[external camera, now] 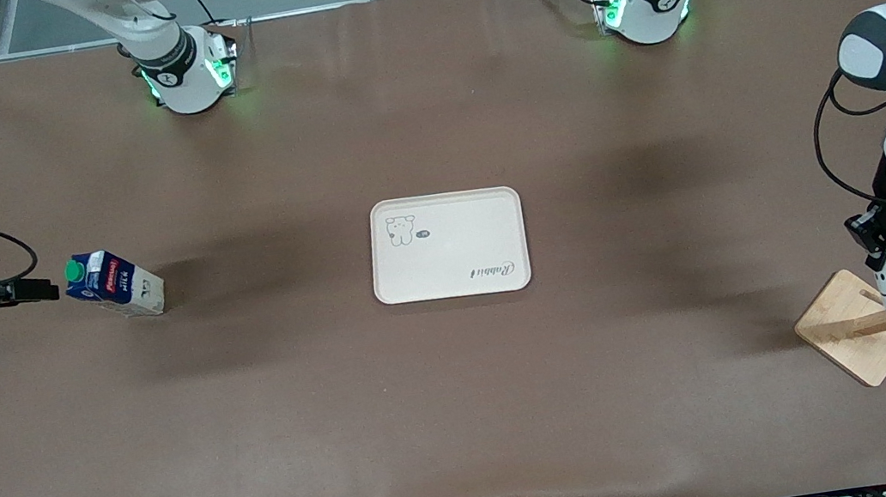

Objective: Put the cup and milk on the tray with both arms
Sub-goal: 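Grasp the mug rim with the left gripper while the right grasps the carton, then lift the mug off the stand with the left gripper toward the tray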

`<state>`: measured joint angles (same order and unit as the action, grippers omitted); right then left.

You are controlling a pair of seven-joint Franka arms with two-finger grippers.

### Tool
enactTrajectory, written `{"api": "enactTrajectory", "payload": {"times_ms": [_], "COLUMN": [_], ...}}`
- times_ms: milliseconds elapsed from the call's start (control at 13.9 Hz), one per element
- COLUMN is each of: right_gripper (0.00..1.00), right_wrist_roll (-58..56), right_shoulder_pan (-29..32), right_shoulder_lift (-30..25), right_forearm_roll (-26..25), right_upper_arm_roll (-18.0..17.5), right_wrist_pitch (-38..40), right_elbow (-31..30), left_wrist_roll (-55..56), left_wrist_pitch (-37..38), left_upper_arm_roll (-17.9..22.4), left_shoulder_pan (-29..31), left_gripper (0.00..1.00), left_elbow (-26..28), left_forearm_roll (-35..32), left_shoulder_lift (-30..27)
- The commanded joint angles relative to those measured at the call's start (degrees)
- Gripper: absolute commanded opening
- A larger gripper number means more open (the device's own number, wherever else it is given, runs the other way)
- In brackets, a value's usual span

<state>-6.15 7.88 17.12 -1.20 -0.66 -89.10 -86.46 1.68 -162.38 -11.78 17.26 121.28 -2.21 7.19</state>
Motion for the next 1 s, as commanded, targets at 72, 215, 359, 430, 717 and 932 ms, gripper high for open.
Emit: {"api": "enactTrajectory", "payload": {"times_ms": [72, 215, 359, 430, 717, 932], "right_gripper": [1.0, 1.0, 1.0, 1.0, 1.0, 1.0], "right_wrist_roll": [0.44, 0.44, 0.35, 0.35, 0.52, 0.52], "right_shoulder_pan": [1.18, 2.23, 3.28, 3.37, 4.51, 4.34], "right_shoulder_lift": [1.42, 2.39, 2.66, 2.13, -1.12, -2.26], "right_forearm_roll": [-0.3, -0.3, -0.12, -0.12, 0.76, 0.76], "right_upper_arm_roll": [-0.4, -0.4, -0.4, -0.4, -0.49, -0.49], "right_wrist_pitch": [1.82, 1.21, 0.42, -0.54, -4.85, -7.05], "right_elbow": [0.42, -0.2, -2.73, -5.45, -13.11, -15.4], "left_wrist_roll": [-1.41, -0.54, -0.54, -0.45, 6.12, 16.48], "left_wrist_pitch": [3.28, 7.85, 11.1, 12.69, 21.47, 24.47], "left_upper_arm_roll": [-3.68, -5.87, -6.41, -7.19, -12.1, -17.9], "left_shoulder_pan": [0.06, 0.06, 0.06, 0.06, -0.03, -0.38], "left_gripper": [0.0, 0.0, 0.0, 0.0, 0.0, 0.0], "left_elbow": [-1.57, -2.8, -3.77, -4.03, -6.93, -7.11], "left_forearm_roll": [-0.78, -0.69, -0.78, -0.69, -0.69, -0.69], "left_shoulder_lift": [-1.73, -2.96, -3.76, -4.28, -3.77, -2.63]}}
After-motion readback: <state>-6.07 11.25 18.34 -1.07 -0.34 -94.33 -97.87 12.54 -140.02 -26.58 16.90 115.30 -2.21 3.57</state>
